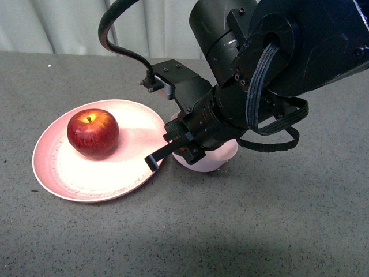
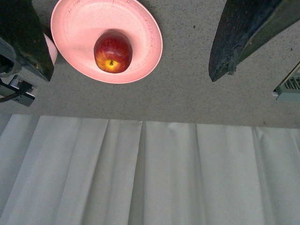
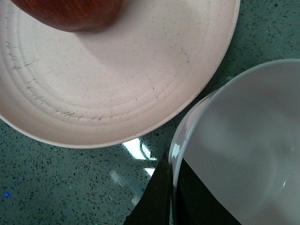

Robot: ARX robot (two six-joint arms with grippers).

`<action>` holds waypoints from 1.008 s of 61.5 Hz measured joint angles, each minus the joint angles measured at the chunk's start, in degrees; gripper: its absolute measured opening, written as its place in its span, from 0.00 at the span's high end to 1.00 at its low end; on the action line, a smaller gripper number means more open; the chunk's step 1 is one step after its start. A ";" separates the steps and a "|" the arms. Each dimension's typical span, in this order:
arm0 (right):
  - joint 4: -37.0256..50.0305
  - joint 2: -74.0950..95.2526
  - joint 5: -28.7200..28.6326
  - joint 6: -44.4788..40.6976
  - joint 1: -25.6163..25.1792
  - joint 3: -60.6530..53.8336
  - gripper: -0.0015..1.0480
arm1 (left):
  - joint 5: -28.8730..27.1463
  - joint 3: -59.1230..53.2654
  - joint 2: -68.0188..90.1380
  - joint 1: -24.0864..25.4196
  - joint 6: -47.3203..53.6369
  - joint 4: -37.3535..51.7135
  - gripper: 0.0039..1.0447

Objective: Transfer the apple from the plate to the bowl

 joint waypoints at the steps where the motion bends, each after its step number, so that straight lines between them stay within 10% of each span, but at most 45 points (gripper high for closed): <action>1: -0.04 0.04 0.00 0.04 0.00 0.02 0.99 | 0.00 0.00 0.00 0.00 -0.02 0.00 0.06; 20: 4.44 -1.09 -0.70 1.38 -0.92 -2.95 0.54 | 0.00 0.00 0.00 0.00 -0.02 0.00 0.06; 38: 25.73 -14.21 7.63 6.45 -4.28 -16.79 0.07 | 0.00 0.00 0.00 0.00 -0.02 0.00 0.06; 62: 57.42 -31.67 29.99 9.20 -10.97 -40.19 0.19 | 0.02 0.00 0.02 0.00 0.00 0.00 0.06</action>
